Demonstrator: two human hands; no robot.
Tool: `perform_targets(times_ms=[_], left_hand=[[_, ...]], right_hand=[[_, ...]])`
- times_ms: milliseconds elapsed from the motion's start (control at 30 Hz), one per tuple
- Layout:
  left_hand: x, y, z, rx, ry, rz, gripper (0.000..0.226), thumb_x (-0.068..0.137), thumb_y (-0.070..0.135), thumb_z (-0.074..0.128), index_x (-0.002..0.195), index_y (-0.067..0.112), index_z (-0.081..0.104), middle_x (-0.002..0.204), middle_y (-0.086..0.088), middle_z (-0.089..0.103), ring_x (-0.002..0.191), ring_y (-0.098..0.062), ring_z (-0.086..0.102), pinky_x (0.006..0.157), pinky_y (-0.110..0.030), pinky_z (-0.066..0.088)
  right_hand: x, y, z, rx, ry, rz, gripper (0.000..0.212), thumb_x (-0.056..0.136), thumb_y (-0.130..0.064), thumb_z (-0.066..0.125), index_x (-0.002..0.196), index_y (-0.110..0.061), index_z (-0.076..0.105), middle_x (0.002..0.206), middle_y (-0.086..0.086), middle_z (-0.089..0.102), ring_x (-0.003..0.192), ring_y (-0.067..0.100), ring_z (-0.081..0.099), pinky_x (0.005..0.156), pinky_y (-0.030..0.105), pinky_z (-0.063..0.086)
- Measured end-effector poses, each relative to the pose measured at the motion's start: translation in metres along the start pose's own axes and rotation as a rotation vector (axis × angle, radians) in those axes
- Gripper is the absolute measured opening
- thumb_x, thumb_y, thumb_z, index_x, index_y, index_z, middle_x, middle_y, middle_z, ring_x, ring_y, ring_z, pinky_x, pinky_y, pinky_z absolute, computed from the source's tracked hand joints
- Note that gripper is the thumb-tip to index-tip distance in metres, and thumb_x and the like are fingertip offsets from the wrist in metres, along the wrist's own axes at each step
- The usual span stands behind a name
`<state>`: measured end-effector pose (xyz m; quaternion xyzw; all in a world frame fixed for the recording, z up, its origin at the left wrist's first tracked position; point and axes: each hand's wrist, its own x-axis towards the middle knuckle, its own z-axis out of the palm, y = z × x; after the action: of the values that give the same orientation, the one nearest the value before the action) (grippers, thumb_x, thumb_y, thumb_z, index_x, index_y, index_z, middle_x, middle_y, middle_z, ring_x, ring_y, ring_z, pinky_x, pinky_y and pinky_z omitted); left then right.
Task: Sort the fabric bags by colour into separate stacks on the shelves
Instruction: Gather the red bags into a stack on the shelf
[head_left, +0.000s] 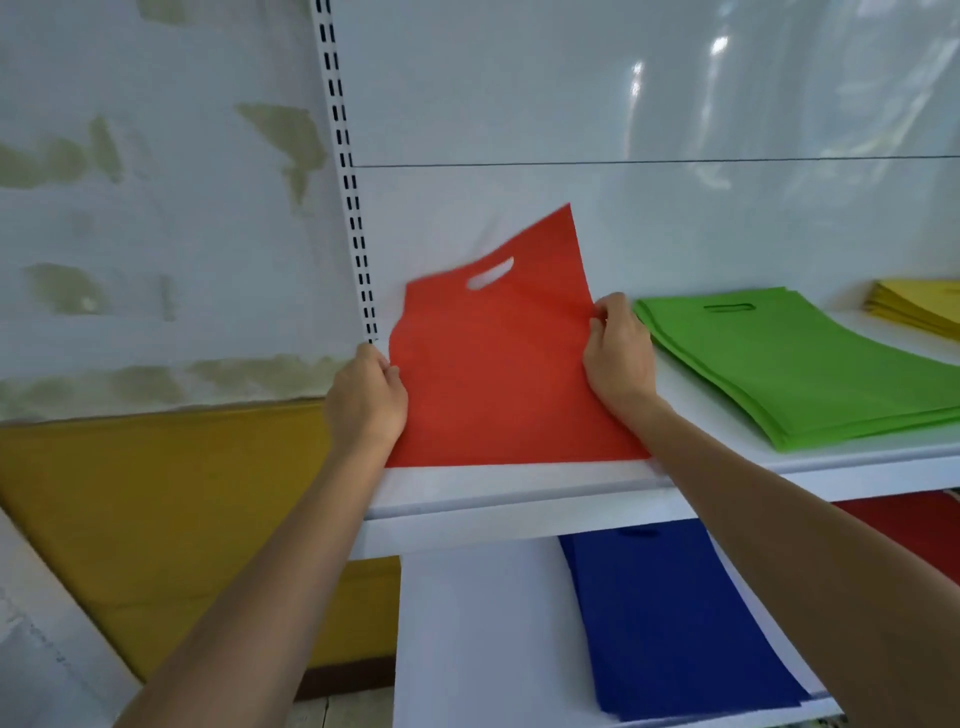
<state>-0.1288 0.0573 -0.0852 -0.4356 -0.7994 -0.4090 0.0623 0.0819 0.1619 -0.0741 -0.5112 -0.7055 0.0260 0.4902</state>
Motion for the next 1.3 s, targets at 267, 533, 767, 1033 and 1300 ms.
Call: perform_targets(times_ms=[267, 533, 767, 1033, 1300], left_hand=[[-0.003, 0.038, 0.009, -0.172, 0.061, 0.416, 0.029, 0.086, 0.002, 0.051, 0.11, 0.01, 0.065, 0.11, -0.014, 0.062, 0.093, -0.033, 0.06, 0.089, -0.035, 0.042], [-0.053, 0.183, 0.069, -0.37, -0.081, 0.65, 0.027, 0.086, 0.002, 0.054, 0.108, 0.007, 0.067, 0.106, -0.015, 0.064, 0.086, -0.03, 0.06, 0.086, -0.03, 0.04], [-0.169, 0.342, 0.155, -0.509, -0.356, 0.844, 0.028, 0.087, 0.004, 0.054, 0.113, 0.008, 0.065, 0.113, -0.016, 0.061, 0.094, -0.032, 0.059, 0.087, -0.03, 0.039], [-0.338, 0.452, 0.258, -0.563, -0.67, 0.931, 0.027, 0.084, 0.002, 0.056, 0.108, 0.006, 0.068, 0.104, -0.016, 0.064, 0.093, -0.031, 0.061, 0.085, -0.028, 0.04], [-0.422, 0.439, 0.374, -0.41, -0.954, 0.813, 0.026, 0.085, 0.002, 0.056, 0.107, 0.007, 0.068, 0.107, -0.012, 0.064, 0.091, -0.029, 0.06, 0.084, -0.027, 0.042]], right_hand=[[0.02, 0.022, -0.076, 0.094, 0.159, -0.187, 0.06, 0.074, 0.002, 0.036, 0.131, -0.011, 0.047, 0.122, 0.012, 0.058, 0.106, 0.029, 0.057, 0.084, 0.034, 0.043], [0.008, 0.143, -0.207, -0.174, 0.267, -0.023, 0.061, 0.071, -0.002, 0.032, 0.128, -0.003, 0.055, 0.132, 0.014, 0.053, 0.117, 0.028, 0.053, 0.096, 0.022, 0.034], [-0.056, 0.294, -0.373, -0.445, 0.324, 0.232, 0.04, 0.087, -0.006, 0.047, 0.125, -0.001, 0.056, 0.129, 0.015, 0.056, 0.111, 0.031, 0.057, 0.1, 0.029, 0.035], [-0.166, 0.43, -0.488, -0.531, 0.344, 0.594, 0.044, 0.08, 0.006, 0.05, 0.122, -0.003, 0.059, 0.126, 0.013, 0.059, 0.117, 0.028, 0.054, 0.103, 0.032, 0.036], [-0.216, 0.527, -0.485, -0.555, 0.178, 0.793, 0.043, 0.086, 0.001, 0.046, 0.127, -0.008, 0.057, 0.131, 0.005, 0.055, 0.117, 0.025, 0.053, 0.101, 0.032, 0.04]])
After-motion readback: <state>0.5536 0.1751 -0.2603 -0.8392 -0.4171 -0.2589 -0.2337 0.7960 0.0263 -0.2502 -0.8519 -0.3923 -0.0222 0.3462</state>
